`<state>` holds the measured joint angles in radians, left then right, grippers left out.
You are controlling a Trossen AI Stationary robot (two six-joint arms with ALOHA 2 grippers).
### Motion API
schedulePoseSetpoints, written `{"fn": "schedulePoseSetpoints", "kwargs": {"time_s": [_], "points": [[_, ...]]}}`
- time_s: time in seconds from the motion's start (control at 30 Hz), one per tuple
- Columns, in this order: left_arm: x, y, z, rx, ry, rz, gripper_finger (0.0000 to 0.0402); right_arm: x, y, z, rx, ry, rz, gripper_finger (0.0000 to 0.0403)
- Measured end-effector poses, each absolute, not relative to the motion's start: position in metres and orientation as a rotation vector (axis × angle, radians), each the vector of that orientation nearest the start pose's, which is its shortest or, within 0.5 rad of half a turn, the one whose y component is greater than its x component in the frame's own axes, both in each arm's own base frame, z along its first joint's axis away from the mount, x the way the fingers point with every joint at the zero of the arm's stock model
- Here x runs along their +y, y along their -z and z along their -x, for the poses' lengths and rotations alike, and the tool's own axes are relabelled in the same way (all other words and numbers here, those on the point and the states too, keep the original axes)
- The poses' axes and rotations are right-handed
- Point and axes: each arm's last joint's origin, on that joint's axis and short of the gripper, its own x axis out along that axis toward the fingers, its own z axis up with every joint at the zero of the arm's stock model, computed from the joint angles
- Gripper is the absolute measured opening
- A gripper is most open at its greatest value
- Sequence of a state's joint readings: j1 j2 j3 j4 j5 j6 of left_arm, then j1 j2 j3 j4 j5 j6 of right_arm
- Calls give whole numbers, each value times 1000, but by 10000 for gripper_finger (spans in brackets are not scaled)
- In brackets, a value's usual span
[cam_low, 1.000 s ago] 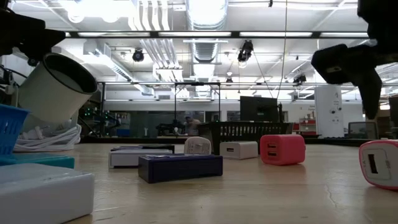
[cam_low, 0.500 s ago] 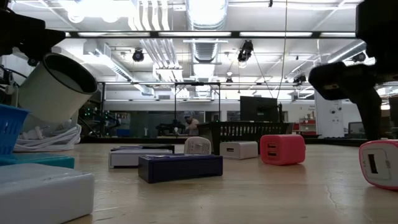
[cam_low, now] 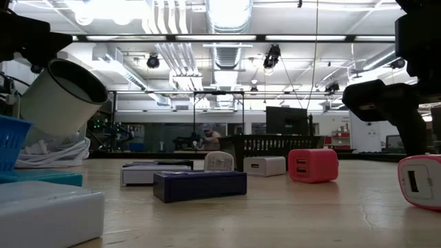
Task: Pick & Place Office items
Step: Put the bottom white charger adapter into the black bin
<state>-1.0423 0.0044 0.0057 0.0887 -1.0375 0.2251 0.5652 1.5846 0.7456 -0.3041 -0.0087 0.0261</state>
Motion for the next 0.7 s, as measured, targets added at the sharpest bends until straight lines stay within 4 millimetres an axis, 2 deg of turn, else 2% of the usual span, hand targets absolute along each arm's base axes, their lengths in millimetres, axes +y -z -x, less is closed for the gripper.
{"fn": "schedulePoseSetpoints", "kwargs": {"time_s": [0.2, 0.47, 0.7], "points": [[-59, -172, -63, -46, 0, -147, 225, 146, -137, -230, 1124, -468, 255, 212], [-59, -172, -63, -46, -1, -147, 225, 146, -137, -230, 1137, -459, 217, 173], [-59, -172, -63, -46, -1, -148, 225, 146, -137, -230, 1137, -462, 217, 185]]}}
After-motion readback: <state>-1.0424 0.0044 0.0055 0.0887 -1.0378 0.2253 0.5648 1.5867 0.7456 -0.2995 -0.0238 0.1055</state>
